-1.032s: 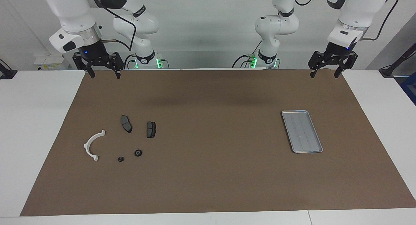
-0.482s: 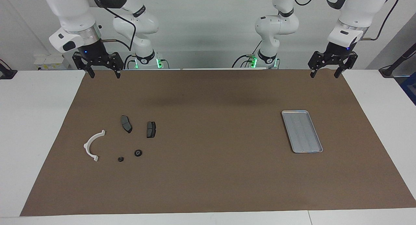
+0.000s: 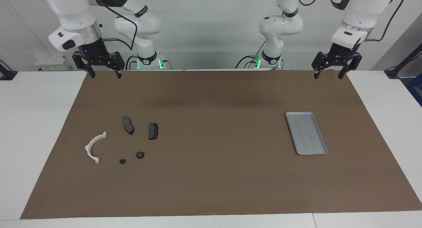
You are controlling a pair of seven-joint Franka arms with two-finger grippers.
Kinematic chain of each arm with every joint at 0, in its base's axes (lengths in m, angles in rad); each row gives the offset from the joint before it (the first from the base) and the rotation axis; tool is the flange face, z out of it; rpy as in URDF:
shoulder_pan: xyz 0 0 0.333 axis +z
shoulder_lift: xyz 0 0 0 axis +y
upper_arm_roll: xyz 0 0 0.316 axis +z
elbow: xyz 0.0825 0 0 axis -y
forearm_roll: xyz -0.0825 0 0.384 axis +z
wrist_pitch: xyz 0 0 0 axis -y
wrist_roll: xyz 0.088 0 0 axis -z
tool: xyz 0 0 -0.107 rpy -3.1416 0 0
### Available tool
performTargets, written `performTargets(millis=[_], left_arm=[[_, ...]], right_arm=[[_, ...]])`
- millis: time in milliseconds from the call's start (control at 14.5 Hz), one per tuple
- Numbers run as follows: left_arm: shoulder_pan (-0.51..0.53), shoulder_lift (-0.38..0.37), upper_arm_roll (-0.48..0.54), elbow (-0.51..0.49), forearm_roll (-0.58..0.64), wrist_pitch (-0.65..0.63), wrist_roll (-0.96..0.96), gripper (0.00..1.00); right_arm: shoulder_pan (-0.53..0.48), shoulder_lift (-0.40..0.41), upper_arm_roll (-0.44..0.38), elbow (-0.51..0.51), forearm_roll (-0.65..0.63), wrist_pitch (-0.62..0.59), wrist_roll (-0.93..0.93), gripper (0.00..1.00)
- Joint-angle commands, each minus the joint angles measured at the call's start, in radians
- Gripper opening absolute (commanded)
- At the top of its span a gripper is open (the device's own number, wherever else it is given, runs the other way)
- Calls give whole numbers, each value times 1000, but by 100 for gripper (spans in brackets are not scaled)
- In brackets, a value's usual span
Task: Pick bearing gear from pile to tray
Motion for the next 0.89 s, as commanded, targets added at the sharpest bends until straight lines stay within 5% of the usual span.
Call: performTargets(millis=[0, 826], left_arm=[[2, -15, -1, -18, -5, -2, 12, 100], [2, -15, -1, -18, -4, -2, 12, 100]], right_arm=[[-14, -12, 7, -7, 5, 7, -27, 100], [-9, -22, 7, -19, 5, 0, -26, 100]])
